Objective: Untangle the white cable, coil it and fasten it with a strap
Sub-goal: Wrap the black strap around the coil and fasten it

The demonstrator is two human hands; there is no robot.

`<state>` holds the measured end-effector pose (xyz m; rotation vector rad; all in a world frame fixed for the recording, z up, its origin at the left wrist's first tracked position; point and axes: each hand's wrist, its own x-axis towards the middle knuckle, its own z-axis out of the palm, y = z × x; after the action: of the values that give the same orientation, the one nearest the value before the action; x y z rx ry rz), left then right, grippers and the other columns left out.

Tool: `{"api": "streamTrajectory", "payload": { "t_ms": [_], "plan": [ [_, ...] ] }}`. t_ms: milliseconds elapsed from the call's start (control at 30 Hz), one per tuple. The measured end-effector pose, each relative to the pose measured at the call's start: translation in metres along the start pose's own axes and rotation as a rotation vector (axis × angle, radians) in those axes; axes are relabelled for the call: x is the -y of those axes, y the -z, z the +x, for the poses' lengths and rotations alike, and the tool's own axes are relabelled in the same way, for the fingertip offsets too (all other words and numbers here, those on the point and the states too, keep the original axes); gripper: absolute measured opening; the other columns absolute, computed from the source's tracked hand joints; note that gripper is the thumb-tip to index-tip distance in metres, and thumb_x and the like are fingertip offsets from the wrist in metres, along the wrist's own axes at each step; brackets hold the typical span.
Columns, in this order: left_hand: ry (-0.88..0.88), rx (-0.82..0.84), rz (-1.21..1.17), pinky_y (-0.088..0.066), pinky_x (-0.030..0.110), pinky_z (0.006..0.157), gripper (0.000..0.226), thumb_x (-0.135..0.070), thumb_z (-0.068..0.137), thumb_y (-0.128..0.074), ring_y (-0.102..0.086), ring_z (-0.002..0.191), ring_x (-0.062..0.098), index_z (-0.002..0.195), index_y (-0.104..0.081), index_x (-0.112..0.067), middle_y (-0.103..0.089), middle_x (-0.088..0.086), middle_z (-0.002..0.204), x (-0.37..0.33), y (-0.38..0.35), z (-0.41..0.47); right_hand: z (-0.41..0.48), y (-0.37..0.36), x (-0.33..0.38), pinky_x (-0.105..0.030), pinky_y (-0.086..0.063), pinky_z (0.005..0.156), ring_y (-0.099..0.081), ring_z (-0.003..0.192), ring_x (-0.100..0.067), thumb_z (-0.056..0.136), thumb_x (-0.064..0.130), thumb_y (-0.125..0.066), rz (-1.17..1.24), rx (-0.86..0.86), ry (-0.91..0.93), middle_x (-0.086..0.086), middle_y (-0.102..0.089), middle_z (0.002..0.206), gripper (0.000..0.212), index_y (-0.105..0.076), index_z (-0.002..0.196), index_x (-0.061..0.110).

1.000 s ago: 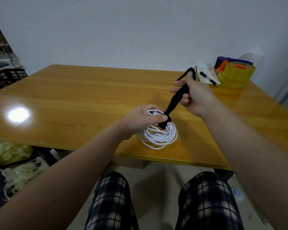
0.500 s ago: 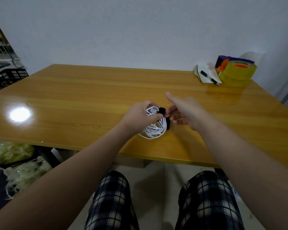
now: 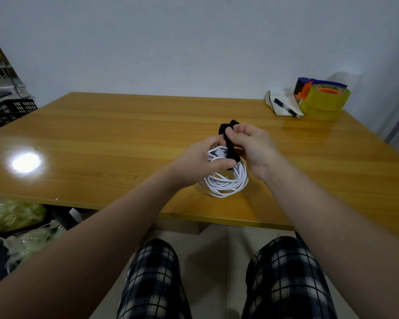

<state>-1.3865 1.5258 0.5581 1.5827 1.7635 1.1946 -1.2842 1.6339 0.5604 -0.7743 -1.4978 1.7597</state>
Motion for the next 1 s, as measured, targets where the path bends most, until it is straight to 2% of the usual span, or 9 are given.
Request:
{"api": "streamTrajectory", "payload": {
  "t_ms": [133,267,367,400,467,567,767,900,1000],
  "plan": [
    [-0.02,-0.039,-0.017,-0.051,0.038,0.077,0.032,-0.021,0.085,-0.07,-0.064,0.087,0.023,0.108,-0.054,-0.006,-0.066,0.011,0.096,-0.003,0.0,-0.003,-0.005,-0.001,-0.003,-0.029,-0.053,0.05,-0.064,0.061,-0.023,0.084,0.009,-0.067,0.147,0.004,-0.091,-0.013,-0.063,0.077,0.015,-0.053,0.088,0.013],
    [0.0,-0.114,-0.088,-0.05,0.03,0.067,0.033,-0.022,0.087,-0.066,-0.062,0.075,0.012,0.109,-0.045,-0.01,-0.062,0.004,0.088,0.001,0.001,-0.005,-0.009,0.002,-0.007,-0.039,-0.053,0.067,-0.064,0.07,-0.027,0.088,0.018,-0.063,-0.146,0.006,0.045,-0.017,-0.068,0.081,0.009,-0.066,0.091,0.009],
    [0.033,-0.172,-0.125,-0.048,0.027,0.066,0.027,-0.023,0.088,-0.065,-0.06,0.076,0.013,0.102,-0.046,-0.01,-0.062,0.009,0.09,0.002,0.001,-0.001,-0.013,0.004,-0.01,-0.04,-0.049,0.073,-0.066,0.075,-0.03,0.086,0.052,-0.055,-0.272,0.082,0.049,-0.017,-0.07,0.082,0.055,-0.068,0.089,-0.002],
    [0.033,-0.186,-0.127,-0.047,0.026,0.065,0.026,-0.023,0.089,-0.064,-0.059,0.076,0.013,0.101,-0.046,-0.01,-0.061,0.009,0.089,0.002,0.001,0.0,-0.015,0.005,-0.009,-0.042,-0.051,0.079,-0.068,0.083,-0.031,0.08,0.058,-0.055,-0.29,0.143,0.049,-0.016,-0.072,0.088,0.06,-0.069,0.094,0.001],
    [0.029,-0.196,-0.115,-0.046,0.022,0.061,0.025,-0.023,0.09,-0.063,-0.057,0.071,0.009,0.102,-0.047,-0.008,-0.06,0.003,0.085,0.003,0.002,0.001,-0.017,0.01,-0.01,-0.039,-0.051,0.086,-0.068,0.094,-0.026,0.08,0.05,-0.059,-0.331,0.276,0.05,-0.012,-0.072,0.099,0.046,-0.068,0.104,0.011],
    [0.034,-0.172,-0.067,-0.046,0.02,0.059,0.027,-0.026,0.092,-0.061,-0.056,0.067,0.006,0.107,-0.048,-0.007,-0.059,-0.001,0.083,0.006,0.003,0.003,-0.02,0.015,-0.009,-0.03,-0.049,0.081,-0.066,0.092,-0.017,0.088,0.019,-0.061,-0.389,0.338,0.03,-0.006,-0.07,0.1,0.024,-0.064,0.111,0.015],
    [0.037,-0.149,0.087,-0.045,0.023,0.062,0.029,-0.036,0.091,-0.058,-0.059,0.075,0.012,0.106,-0.048,-0.013,-0.061,0.0,0.088,0.011,0.001,0.004,-0.022,0.011,-0.005,-0.03,-0.05,0.077,-0.065,0.084,-0.018,0.081,-0.003,-0.056,-0.388,0.257,0.056,-0.009,-0.068,0.096,0.033,-0.061,0.111,0.009],
    [0.094,-0.194,-0.006,-0.044,0.019,0.058,0.034,-0.039,0.088,-0.063,-0.059,0.072,0.01,0.099,-0.051,-0.01,-0.063,0.001,0.086,0.014,0.001,0.005,-0.018,0.007,-0.005,-0.031,-0.047,0.066,-0.063,0.075,-0.024,0.079,-0.005,-0.059,-0.333,0.229,0.006,-0.017,-0.065,0.094,0.041,-0.049,0.113,0.015],
    [0.149,-0.205,-0.14,-0.046,0.015,0.057,0.034,-0.036,0.085,-0.068,-0.06,0.07,0.006,0.099,-0.053,-0.009,-0.064,0.0,0.085,0.014,0.003,0.005,-0.018,0.004,-0.005,-0.025,-0.047,0.06,-0.061,0.067,-0.018,0.08,-0.006,-0.059,-0.363,0.273,0.026,-0.012,-0.064,0.088,0.043,-0.046,0.113,0.017]
  ]
}}
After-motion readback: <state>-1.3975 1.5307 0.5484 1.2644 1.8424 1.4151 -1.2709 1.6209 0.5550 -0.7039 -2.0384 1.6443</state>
